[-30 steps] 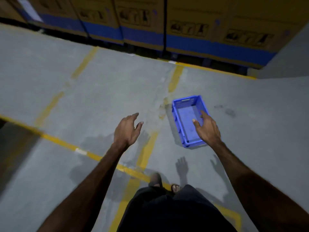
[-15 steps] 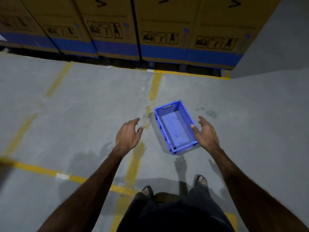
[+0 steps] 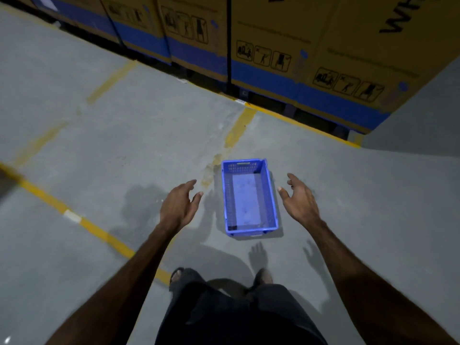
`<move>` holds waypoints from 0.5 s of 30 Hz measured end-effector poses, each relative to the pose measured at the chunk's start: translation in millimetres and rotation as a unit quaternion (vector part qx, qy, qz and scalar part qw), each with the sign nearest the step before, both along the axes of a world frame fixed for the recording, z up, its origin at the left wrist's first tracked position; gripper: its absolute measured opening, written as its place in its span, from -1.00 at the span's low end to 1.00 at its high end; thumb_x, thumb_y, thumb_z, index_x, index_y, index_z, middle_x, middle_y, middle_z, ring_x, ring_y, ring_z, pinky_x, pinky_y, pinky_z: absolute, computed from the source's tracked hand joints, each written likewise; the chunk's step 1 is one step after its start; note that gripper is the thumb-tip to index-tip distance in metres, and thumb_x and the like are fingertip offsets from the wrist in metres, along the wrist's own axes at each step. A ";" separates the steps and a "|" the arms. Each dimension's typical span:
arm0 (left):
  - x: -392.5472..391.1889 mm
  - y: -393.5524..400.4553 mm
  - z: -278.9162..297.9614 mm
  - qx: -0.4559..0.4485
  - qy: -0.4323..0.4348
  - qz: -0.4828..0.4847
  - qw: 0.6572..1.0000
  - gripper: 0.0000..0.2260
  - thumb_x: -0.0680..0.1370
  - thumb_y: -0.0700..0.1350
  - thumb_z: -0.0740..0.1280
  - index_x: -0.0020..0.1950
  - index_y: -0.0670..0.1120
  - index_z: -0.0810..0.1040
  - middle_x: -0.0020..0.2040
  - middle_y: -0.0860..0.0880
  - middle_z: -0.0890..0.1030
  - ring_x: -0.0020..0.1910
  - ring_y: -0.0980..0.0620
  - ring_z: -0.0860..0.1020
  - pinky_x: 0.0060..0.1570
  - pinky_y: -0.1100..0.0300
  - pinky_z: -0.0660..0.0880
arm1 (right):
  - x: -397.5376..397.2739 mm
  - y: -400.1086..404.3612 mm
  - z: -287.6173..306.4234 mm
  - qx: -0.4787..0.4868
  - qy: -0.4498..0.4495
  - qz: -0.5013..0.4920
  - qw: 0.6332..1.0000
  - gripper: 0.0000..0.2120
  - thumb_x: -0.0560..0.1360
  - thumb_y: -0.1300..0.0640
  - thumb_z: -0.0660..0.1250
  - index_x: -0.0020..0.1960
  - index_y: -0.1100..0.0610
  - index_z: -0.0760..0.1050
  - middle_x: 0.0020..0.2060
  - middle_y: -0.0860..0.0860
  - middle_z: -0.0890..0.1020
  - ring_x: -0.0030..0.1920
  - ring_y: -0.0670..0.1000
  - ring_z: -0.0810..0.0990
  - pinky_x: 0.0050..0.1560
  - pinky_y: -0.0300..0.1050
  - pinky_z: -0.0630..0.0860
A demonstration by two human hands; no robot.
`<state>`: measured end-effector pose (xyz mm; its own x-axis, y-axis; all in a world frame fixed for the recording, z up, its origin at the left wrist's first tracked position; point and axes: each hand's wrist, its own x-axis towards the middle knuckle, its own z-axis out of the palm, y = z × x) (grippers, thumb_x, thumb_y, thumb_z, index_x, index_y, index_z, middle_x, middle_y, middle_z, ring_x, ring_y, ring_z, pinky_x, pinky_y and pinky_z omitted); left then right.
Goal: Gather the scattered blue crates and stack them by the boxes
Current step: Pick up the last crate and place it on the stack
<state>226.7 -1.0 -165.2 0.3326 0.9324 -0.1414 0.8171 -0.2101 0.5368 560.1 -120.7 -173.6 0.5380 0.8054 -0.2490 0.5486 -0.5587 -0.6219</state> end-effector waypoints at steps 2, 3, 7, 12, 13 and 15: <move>14.8 -15.3 -1.3 -0.016 -0.010 0.036 0.999 -0.55 0.65 0.11 0.33 0.49 -0.05 0.49 0.29 -0.06 0.65 0.26 -0.12 0.61 0.24 -0.03 0.53 | 19.8 5.7 -0.8 -0.002 -0.005 0.021 1.000 -0.41 0.60 -0.08 0.33 0.57 0.08 0.32 0.36 0.10 0.57 0.35 0.17 0.54 0.33 0.11 0.48; 21.8 -21.2 -2.3 -0.024 -0.011 0.047 0.999 -0.54 0.65 0.12 0.31 0.50 -0.04 0.48 0.30 -0.06 0.65 0.27 -0.11 0.60 0.25 -0.03 0.52 | 28.1 9.5 -1.5 -0.002 -0.007 0.030 1.000 -0.41 0.60 -0.09 0.33 0.57 0.09 0.32 0.36 0.10 0.57 0.35 0.17 0.54 0.33 0.10 0.48; 40.8 -32.8 -9.5 -0.048 -0.006 0.084 0.995 -0.53 0.65 0.15 0.28 0.52 0.00 0.46 0.33 -0.02 0.63 0.29 -0.09 0.59 0.26 -0.02 0.51 | 50.0 31.5 -5.8 -0.007 -0.008 0.072 0.997 -0.40 0.61 -0.10 0.33 0.57 0.12 0.32 0.36 0.12 0.57 0.36 0.17 0.54 0.33 0.12 0.48; 52.3 -21.7 -24.6 -0.060 -0.018 0.129 0.990 -0.54 0.65 0.14 0.30 0.50 -0.02 0.48 0.29 -0.04 0.65 0.24 -0.11 0.62 0.20 -0.03 0.54 | 64.1 74.3 -12.6 -0.024 -0.011 0.113 0.993 -0.40 0.60 -0.10 0.33 0.56 0.10 0.33 0.37 0.11 0.57 0.36 0.18 0.53 0.34 0.14 0.48; 54.1 -17.1 -28.7 -0.064 -0.021 0.140 0.988 -0.55 0.65 0.13 0.30 0.50 -0.01 0.49 0.29 -0.03 0.66 0.24 -0.11 0.62 0.20 -0.03 0.54 | 66.2 84.1 -14.5 -0.030 -0.011 0.120 0.992 -0.40 0.60 -0.12 0.33 0.56 0.09 0.33 0.38 0.11 0.56 0.37 0.18 0.53 0.35 0.15 0.47; 59.1 -4.6 -37.4 -0.077 -0.027 0.159 0.984 -0.55 0.64 0.12 0.31 0.50 0.00 0.48 0.29 -0.02 0.66 0.24 -0.11 0.62 0.21 -0.04 0.54 | 69.9 105.8 -16.8 -0.034 -0.014 0.137 0.990 -0.39 0.59 -0.14 0.33 0.55 0.09 0.33 0.36 0.11 0.57 0.36 0.18 0.53 0.33 0.17 0.48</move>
